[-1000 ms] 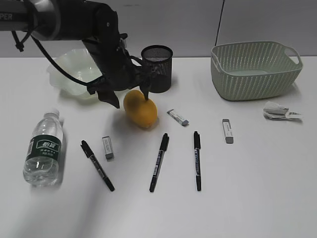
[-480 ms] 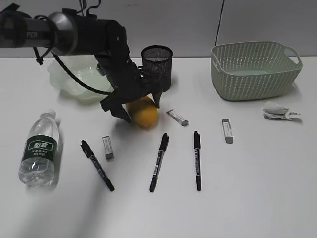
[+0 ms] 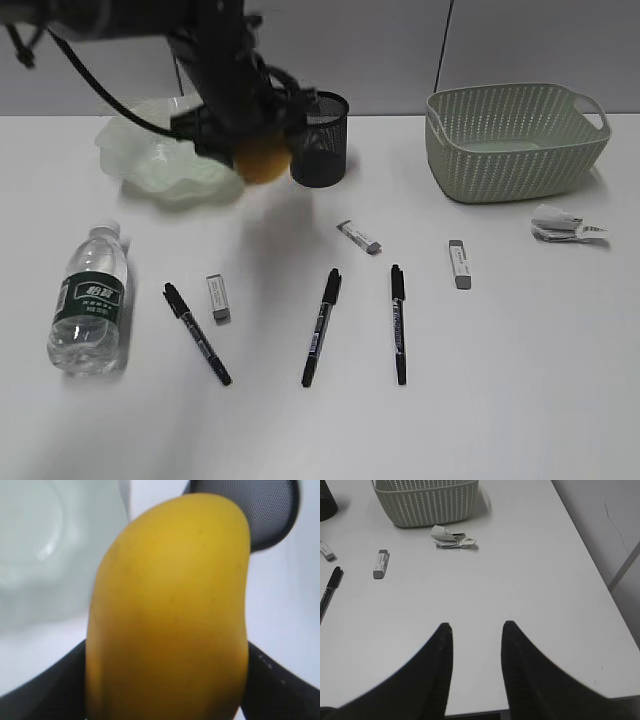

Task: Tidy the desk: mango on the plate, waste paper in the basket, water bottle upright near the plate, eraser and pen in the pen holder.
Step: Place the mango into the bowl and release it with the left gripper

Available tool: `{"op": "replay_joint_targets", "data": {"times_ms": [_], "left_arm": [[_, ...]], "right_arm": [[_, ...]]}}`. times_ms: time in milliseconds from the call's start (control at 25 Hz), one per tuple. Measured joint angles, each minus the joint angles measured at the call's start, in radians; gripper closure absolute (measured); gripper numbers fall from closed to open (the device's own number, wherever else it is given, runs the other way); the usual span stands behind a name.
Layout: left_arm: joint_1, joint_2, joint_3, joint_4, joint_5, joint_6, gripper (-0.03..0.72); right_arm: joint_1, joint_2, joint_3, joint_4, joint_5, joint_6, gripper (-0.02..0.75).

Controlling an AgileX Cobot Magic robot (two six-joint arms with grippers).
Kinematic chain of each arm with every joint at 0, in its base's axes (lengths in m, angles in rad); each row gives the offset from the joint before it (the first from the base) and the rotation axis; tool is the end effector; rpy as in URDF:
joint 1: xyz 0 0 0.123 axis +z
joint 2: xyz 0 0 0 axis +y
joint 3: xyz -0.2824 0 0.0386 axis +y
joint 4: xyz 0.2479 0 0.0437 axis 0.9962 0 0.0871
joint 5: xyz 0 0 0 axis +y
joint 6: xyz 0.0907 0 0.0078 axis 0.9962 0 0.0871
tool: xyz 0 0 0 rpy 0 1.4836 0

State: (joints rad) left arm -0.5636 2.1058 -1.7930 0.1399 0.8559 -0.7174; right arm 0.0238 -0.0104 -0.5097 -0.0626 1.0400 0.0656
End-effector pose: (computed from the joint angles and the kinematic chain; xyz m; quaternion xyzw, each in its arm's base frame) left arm 0.4019 -0.2426 0.2318 -0.0428 0.9674 -0.0944 0.2310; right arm -0.0068 -0.0051 0.2816 0.0188 0.8418 -0.0072 0.5394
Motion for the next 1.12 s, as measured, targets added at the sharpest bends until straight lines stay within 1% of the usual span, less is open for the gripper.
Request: {"op": "replay_joint_targets", "data": {"times_ms": [80,120,160,200,280,320,400,440,560,720,880,960,1040,1120], "left_arm": [[0.015,-0.076,-0.002,0.077,-0.025,0.026,0.09],[0.041,-0.096,-0.003,0.091,-0.054,0.038,0.09],[0.078,-0.11,-0.005,0.079,-0.081,0.049,0.09],[0.115,-0.111,-0.008,0.051,-0.102,0.074,0.09],[0.208,-0.088,-0.008,-0.052,-0.12,0.156,0.09],[0.242,-0.064,-0.008,-0.097,-0.122,0.208,0.09],[0.291,-0.016,-0.005,-0.14,-0.125,0.282,0.09],[0.3,0.009,-0.004,-0.16,-0.131,0.304,0.09],[0.299,0.056,-0.002,-0.185,-0.156,0.352,0.09],[0.296,0.091,-0.002,-0.197,-0.204,0.389,0.09],[0.296,0.111,-0.002,-0.197,-0.209,0.403,0.09],[0.296,0.113,-0.002,-0.189,-0.208,0.404,0.061],[0.296,0.105,-0.002,-0.151,-0.207,0.406,0.03],[0.296,0.085,-0.002,-0.112,-0.198,0.406,0.024]], "right_arm": [[0.0,0.0,0.0,0.0,0.0,0.0,0.462],[0.0,0.0,0.0,0.0,0.0,0.0,0.462],[0.0,0.0,0.0,0.0,0.0,0.0,0.462],[0.0,0.0,0.0,0.0,0.0,0.0,0.462],[0.0,0.0,0.0,0.0,0.0,0.0,0.462],[0.0,0.0,0.0,0.0,0.0,0.0,0.462],[0.0,0.0,0.0,0.0,0.0,0.0,0.462],[0.0,0.0,0.0,0.0,0.0,0.0,0.462],[0.0,0.0,0.0,0.0,0.0,0.0,0.462],[0.0,0.0,0.0,0.0,0.0,0.0,0.462],[0.0,0.0,0.0,0.0,0.0,0.0,0.462],[0.0,0.0,0.0,0.0,0.0,0.0,0.462],[0.0,0.0,0.0,0.0,0.0,0.0,0.462],[0.0,0.0,0.0,0.0,0.0,0.0,0.462]]}}
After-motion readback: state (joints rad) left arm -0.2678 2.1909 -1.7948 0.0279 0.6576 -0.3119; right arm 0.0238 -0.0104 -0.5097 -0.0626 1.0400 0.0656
